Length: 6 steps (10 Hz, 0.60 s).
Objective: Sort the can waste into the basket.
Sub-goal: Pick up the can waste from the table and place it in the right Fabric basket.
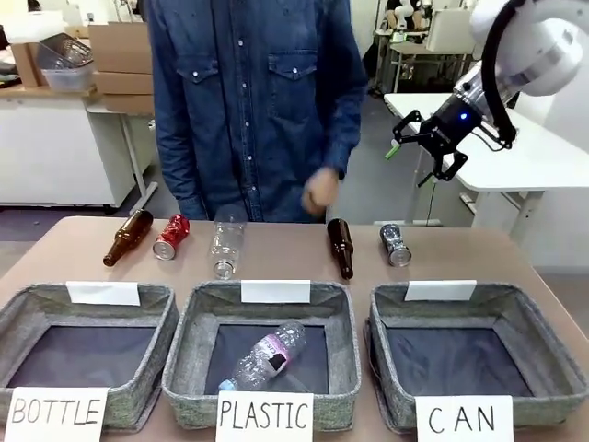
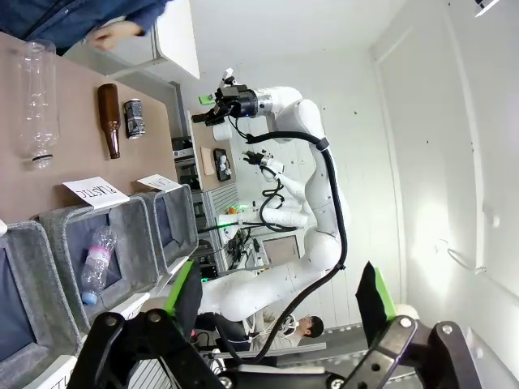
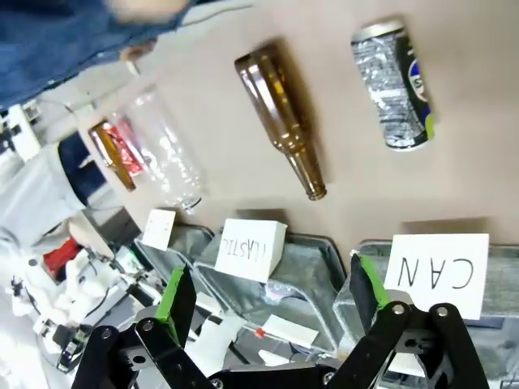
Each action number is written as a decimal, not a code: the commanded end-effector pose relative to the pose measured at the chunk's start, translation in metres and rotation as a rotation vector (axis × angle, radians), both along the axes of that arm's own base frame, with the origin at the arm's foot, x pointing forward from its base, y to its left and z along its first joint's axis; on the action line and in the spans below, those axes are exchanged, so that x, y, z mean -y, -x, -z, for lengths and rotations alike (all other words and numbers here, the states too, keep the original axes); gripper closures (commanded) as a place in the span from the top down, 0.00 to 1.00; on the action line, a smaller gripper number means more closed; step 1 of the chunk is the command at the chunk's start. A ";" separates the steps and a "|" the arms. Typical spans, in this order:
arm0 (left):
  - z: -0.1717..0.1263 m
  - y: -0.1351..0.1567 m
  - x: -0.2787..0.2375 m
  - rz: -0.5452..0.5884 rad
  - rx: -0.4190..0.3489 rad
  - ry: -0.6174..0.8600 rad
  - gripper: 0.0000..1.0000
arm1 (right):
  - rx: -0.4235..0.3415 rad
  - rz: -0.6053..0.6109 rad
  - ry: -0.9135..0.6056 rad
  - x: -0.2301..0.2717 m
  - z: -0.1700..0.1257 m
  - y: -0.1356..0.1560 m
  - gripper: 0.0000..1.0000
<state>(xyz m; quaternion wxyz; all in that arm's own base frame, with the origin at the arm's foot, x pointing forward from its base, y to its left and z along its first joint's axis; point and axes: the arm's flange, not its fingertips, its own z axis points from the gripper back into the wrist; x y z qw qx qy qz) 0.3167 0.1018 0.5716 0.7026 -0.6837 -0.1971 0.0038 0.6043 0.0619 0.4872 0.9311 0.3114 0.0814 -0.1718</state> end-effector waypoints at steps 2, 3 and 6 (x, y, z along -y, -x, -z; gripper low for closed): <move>-0.001 0.001 -0.001 0.011 0.021 -0.003 1.00 | -0.070 -0.037 0.174 -0.018 0.007 -0.006 1.00; -0.001 0.001 -0.001 0.011 0.021 -0.003 1.00 | 0.000 -0.052 0.305 -0.029 0.030 -0.017 1.00; -0.001 0.001 -0.001 0.011 0.021 -0.003 1.00 | 0.024 -0.018 0.531 -0.057 0.099 -0.021 1.00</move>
